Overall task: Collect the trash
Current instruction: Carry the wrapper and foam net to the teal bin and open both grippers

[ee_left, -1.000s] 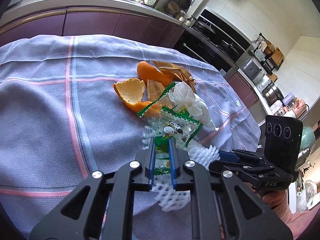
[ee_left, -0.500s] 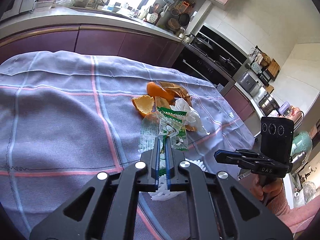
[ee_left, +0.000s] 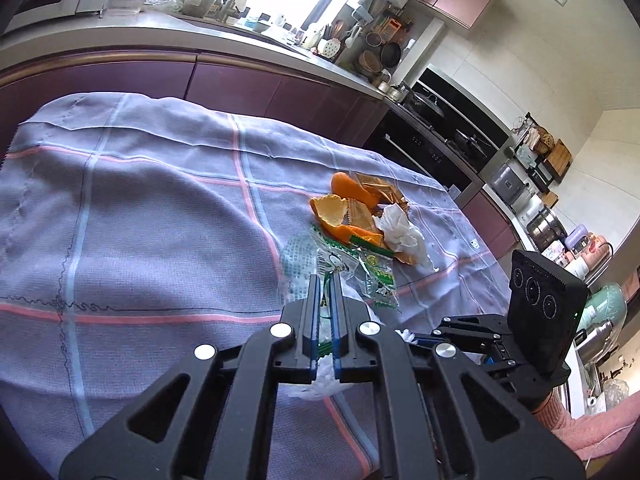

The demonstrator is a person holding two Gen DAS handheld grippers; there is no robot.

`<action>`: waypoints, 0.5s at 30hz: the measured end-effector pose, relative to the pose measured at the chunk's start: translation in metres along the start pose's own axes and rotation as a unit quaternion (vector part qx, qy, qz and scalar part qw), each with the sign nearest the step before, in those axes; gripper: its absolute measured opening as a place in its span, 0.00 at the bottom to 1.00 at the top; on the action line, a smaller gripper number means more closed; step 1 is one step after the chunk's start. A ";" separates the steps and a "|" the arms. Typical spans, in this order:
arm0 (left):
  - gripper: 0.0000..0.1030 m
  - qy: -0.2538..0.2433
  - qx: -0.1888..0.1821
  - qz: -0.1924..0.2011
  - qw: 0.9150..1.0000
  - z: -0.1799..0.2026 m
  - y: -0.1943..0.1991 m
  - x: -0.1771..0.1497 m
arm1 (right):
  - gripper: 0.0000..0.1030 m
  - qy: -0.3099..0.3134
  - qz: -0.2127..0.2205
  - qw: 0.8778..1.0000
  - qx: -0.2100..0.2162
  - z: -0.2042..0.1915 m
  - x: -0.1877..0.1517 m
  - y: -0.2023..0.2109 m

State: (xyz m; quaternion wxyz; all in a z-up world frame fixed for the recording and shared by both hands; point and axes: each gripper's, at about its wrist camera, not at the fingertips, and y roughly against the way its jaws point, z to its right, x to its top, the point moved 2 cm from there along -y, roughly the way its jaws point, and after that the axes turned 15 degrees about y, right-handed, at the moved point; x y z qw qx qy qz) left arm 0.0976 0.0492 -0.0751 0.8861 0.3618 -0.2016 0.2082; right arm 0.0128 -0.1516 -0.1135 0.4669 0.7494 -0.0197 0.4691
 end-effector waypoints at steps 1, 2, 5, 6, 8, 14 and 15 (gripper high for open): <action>0.05 0.004 0.003 0.005 1.000 -0.006 0.005 0.002 | 0.10 0.003 0.003 1.000 0.001 -0.001 0.002 0.001; 0.05 0.008 0.005 0.011 1.000 -0.010 0.011 0.003 | 0.09 0.007 0.006 1.000 0.002 -0.002 0.005 0.002; 0.05 0.024 0.015 0.039 0.999 -0.027 0.036 0.009 | 0.09 0.008 0.017 1.000 0.023 -0.004 0.014 0.004; 0.05 0.029 0.020 0.050 0.998 -0.033 0.046 0.011 | 0.09 0.010 0.021 0.999 0.030 -0.006 0.020 0.003; 0.05 0.042 0.030 0.073 0.996 -0.046 0.069 0.015 | 0.09 0.020 0.030 0.998 0.042 -0.012 0.035 0.001; 0.05 0.077 0.087 0.155 0.981 -0.096 0.147 0.027 | 0.09 0.096 0.038 0.991 0.081 -0.054 0.096 -0.031; 0.05 0.083 0.104 0.168 0.977 -0.106 0.159 0.028 | 0.09 0.105 0.037 0.989 0.092 -0.062 0.105 -0.039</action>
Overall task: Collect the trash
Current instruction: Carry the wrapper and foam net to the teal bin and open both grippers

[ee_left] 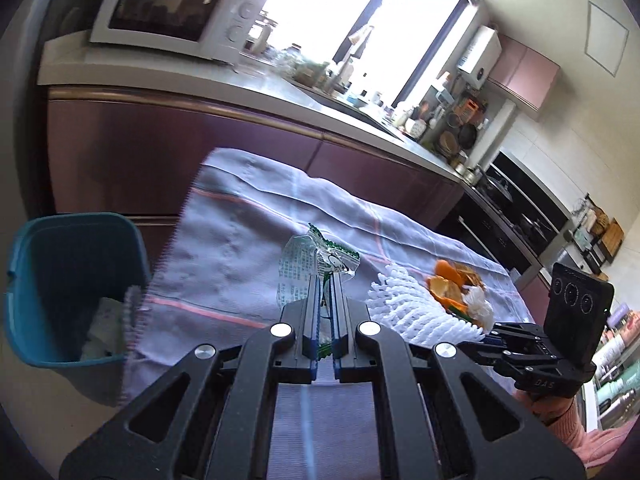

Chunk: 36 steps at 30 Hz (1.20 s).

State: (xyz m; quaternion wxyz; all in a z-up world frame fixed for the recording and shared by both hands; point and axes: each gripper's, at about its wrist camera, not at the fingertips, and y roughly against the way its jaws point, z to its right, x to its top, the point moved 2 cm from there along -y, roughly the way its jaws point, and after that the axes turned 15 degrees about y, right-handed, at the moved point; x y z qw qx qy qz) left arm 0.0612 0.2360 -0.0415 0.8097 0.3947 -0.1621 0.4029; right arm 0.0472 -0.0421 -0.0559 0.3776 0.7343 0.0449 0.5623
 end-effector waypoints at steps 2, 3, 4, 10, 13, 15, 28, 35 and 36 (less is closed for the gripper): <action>0.05 0.010 0.032 0.019 0.999 -0.024 0.015 0.012 | 0.09 0.015 -0.003 1.000 0.021 -0.007 0.019 -0.021; 0.05 0.016 0.048 0.028 0.998 -0.036 0.022 0.017 | 0.09 0.022 -0.006 0.999 0.031 -0.011 0.027 -0.032; 0.05 0.022 0.067 0.036 0.997 -0.049 0.027 0.022 | 0.09 0.028 -0.007 0.999 0.040 -0.014 0.036 -0.044; 0.05 0.052 0.151 0.065 0.985 -0.113 0.048 0.042 | 0.09 0.058 -0.033 0.996 0.062 -0.035 0.074 -0.110; 0.05 0.061 0.182 0.068 0.979 -0.140 0.050 0.047 | 0.09 0.068 -0.051 0.994 0.063 -0.044 0.086 -0.142; 0.05 0.069 0.197 0.066 0.976 -0.154 0.049 0.049 | 0.09 0.074 -0.064 0.993 0.062 -0.049 0.091 -0.161; 0.06 0.085 0.265 0.040 0.960 -0.206 0.017 0.058 | 0.09 0.069 -0.119 0.989 0.048 -0.059 0.114 -0.248; 0.07 0.102 0.269 0.044 0.957 -0.212 0.009 0.058 | 0.20 0.075 -0.132 0.988 0.039 -0.065 0.120 -0.270; 0.07 0.103 0.269 0.047 0.956 -0.211 0.011 0.055 | 0.27 0.071 -0.131 0.988 0.037 -0.063 0.120 -0.270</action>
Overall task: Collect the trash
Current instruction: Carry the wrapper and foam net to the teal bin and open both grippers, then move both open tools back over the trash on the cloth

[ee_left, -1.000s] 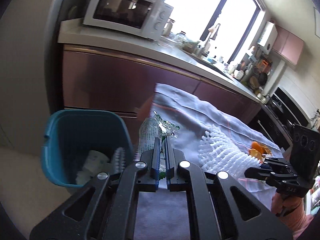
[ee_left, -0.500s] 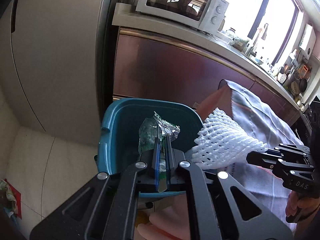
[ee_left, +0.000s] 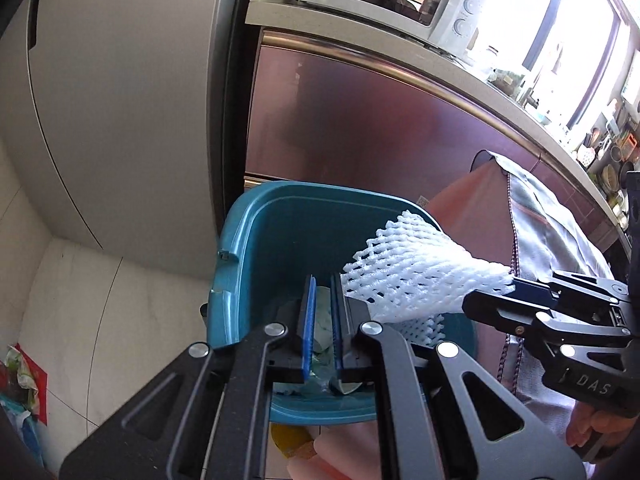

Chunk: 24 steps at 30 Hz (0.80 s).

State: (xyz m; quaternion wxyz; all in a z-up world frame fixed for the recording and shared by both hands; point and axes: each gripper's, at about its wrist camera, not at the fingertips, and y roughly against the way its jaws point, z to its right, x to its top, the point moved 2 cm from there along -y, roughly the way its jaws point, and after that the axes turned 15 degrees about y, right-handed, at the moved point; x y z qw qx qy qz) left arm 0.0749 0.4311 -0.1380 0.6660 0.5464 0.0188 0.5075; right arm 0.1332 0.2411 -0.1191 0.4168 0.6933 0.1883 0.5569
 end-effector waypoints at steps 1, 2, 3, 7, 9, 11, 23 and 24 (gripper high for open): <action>0.08 0.002 -0.001 0.002 1.000 0.000 0.001 0.000 | 0.36 -0.006 0.002 1.000 -0.001 0.002 0.000 0.001; 0.08 0.003 -0.004 0.003 1.000 0.000 0.002 -0.001 | 0.39 -0.010 0.006 1.000 -0.001 0.002 0.000 -0.001; 0.08 0.003 -0.006 0.004 1.000 -0.001 0.004 -0.001 | 0.43 -0.012 0.010 1.000 0.000 0.003 -0.001 0.000; 0.09 0.000 -0.016 0.011 1.000 0.002 0.012 -0.003 | 0.44 -0.023 0.021 1.000 0.005 0.008 -0.005 0.007; 0.09 -0.001 -0.028 0.013 1.000 0.006 0.018 -0.005 | 0.44 -0.032 0.031 0.999 0.005 0.011 -0.010 0.019; 0.11 -0.007 -0.042 0.016 0.999 0.011 0.026 -0.008 | 0.44 -0.035 0.045 0.998 0.006 0.015 -0.014 0.034; 0.30 -0.087 -0.165 0.035 0.982 0.096 0.084 -0.041 | 0.51 -0.058 0.131 0.990 -0.006 0.030 -0.071 0.155; 0.32 -0.095 -0.179 0.035 0.979 0.106 0.089 -0.047 | 0.52 -0.062 0.137 0.989 -0.011 0.031 -0.078 0.165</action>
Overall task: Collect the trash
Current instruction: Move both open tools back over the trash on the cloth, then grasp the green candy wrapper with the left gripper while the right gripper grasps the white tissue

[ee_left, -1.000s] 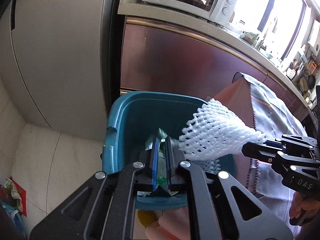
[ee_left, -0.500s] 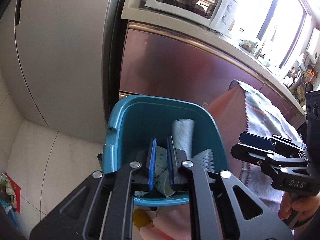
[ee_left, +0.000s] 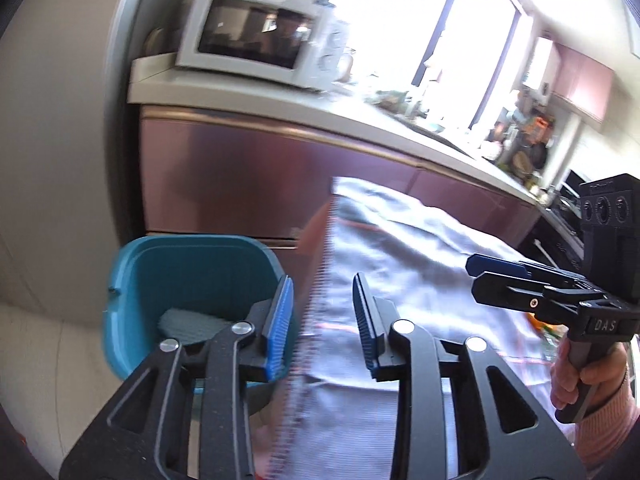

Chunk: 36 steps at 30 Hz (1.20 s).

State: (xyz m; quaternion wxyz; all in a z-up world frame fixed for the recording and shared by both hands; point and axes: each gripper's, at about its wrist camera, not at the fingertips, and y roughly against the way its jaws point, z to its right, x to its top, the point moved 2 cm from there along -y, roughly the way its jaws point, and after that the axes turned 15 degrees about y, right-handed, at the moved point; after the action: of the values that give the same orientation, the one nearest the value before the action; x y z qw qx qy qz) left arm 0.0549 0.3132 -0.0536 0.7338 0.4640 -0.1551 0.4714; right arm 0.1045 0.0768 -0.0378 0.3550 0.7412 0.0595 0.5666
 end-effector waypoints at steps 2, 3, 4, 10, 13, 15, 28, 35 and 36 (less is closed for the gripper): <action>0.36 -0.015 -0.027 -0.005 1.000 0.023 0.002 -0.010 | 0.53 -0.009 0.013 1.000 -0.011 0.005 -0.010 0.026; 0.39 -0.025 -0.038 -0.008 0.999 0.035 0.002 -0.016 | 0.54 -0.014 0.017 1.000 -0.019 0.008 -0.014 0.036; 0.41 -0.034 -0.053 -0.012 0.998 0.047 0.001 -0.023 | 0.54 -0.020 0.022 0.999 -0.027 0.011 -0.020 0.047; 0.42 -0.084 -0.121 -0.070 0.987 0.118 -0.013 -0.073 | 0.55 -0.053 0.031 0.994 -0.088 0.033 -0.055 0.100; 0.42 -0.109 -0.145 -0.105 0.978 0.151 -0.021 -0.104 | 0.55 -0.071 0.040 0.989 -0.120 0.043 -0.072 0.122; 0.42 -0.122 -0.161 -0.127 0.971 0.170 -0.028 -0.122 | 0.55 -0.088 0.046 0.985 -0.140 0.052 -0.086 0.139; 0.45 -0.164 -0.225 -0.234 0.932 0.258 -0.082 -0.192 | 0.55 -0.190 0.057 0.949 -0.244 0.101 -0.165 0.219; 0.46 -0.164 -0.231 -0.274 0.919 0.285 -0.107 -0.204 | 0.55 -0.221 0.043 0.931 -0.287 0.122 -0.197 0.238; 0.46 -0.164 -0.228 -0.278 0.919 0.288 -0.112 -0.207 | 0.55 -0.226 0.039 0.929 -0.289 0.126 -0.202 0.238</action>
State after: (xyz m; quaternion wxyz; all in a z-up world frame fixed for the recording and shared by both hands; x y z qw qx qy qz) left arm 0.1044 -0.0525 -0.1006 0.8855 0.3796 -0.2411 0.1172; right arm 0.0698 -0.2562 -0.0711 0.5359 0.7166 -0.2176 0.3898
